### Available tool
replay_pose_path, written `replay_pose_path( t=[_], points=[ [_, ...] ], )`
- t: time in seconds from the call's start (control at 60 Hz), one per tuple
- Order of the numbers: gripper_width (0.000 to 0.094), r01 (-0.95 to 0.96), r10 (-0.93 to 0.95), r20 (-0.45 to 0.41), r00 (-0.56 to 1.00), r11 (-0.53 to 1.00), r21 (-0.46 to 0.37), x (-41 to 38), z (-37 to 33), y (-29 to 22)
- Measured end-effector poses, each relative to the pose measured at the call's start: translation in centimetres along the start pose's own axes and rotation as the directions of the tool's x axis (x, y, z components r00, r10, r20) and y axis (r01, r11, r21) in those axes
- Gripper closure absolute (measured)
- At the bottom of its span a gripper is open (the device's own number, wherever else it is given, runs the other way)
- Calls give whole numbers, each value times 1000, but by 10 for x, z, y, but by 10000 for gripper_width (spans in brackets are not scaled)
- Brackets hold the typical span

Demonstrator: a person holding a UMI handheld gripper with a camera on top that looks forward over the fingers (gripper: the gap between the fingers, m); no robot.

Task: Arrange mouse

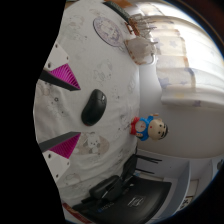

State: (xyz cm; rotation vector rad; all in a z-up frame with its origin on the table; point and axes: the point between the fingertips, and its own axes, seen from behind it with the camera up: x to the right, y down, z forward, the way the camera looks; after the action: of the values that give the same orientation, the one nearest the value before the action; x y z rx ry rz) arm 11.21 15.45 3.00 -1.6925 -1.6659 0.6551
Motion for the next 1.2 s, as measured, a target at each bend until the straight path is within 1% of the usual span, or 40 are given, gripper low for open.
replay_pose_path(
  t=[0.183,0.267,0.3,0.35,0.617,0.733,0.783,0.85,0.867,0.917,0.95,1.1,1.2],
  points=[
    [81,26,-25,42,999,999,-18,8,58,-6],
    [82,34,-33,52,998,999,-16,12,79,-14],
    [72,33,-32,73,997,999,-12,9,85,-18],
    [86,34,-34,80,996,999,-6,11,95,-26],
    [89,36,-36,80,996,999,6,23,136,-58],
    [116,45,-46,75,996,999,13,27,143,-66],
    [153,51,-52,80,995,999,15,26,144,-67],
    [251,48,-49,91,995,999,12,23,146,-68],
    [282,47,-48,95,994,999,10,22,146,-67],
    [422,44,-44,109,993,999,3,17,147,-67],
    [426,47,-47,99,994,999,3,18,148,-68],
    [503,51,-49,74,996,999,-14,20,148,-74],
    [508,20,-20,66,998,1000,-6,17,137,-95]
  ],
)
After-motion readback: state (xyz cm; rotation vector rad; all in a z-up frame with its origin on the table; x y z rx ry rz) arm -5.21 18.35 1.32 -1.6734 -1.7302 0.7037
